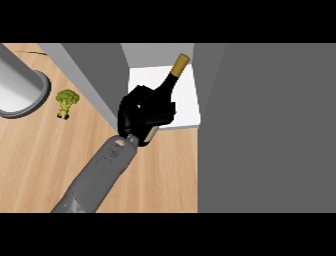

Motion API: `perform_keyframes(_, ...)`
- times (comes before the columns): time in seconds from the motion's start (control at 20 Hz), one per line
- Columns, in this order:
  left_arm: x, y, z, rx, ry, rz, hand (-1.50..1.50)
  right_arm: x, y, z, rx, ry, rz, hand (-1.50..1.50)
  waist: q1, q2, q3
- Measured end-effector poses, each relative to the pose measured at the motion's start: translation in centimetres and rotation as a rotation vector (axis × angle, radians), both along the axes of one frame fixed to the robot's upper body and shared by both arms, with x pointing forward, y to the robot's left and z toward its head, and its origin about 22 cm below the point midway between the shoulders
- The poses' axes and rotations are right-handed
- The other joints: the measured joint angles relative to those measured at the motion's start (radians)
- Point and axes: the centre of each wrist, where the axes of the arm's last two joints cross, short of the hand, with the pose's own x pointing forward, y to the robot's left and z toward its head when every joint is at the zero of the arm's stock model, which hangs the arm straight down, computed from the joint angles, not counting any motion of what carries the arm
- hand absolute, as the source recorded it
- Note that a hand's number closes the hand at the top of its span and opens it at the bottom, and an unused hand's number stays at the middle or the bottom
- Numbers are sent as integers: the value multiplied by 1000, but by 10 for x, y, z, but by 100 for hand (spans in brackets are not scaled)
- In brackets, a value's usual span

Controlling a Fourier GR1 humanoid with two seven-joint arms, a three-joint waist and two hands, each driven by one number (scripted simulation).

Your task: Pick up the wine, place it into the cabinet and close the cabinet

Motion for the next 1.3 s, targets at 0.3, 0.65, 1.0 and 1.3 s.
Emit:
perform_keyframes(0.3,23,2,5,-23,-16,16,150,0,-4,0,-11,-1,4,-150,-7,7,-2)
perform_keyframes(0.65,43,-1,17,22,-85,38,150,0,-4,-1,-6,0,21,-150,-13,10,-2)
perform_keyframes(1.0,53,-6,25,200,-141,-16,150,-1,-8,-1,-9,-12,35,-150,-20,11,-1)
perform_keyframes(1.3,59,-5,31,258,-130,-4,150,1,-9,-2,-3,-20,52,-150,-32,15,-2)
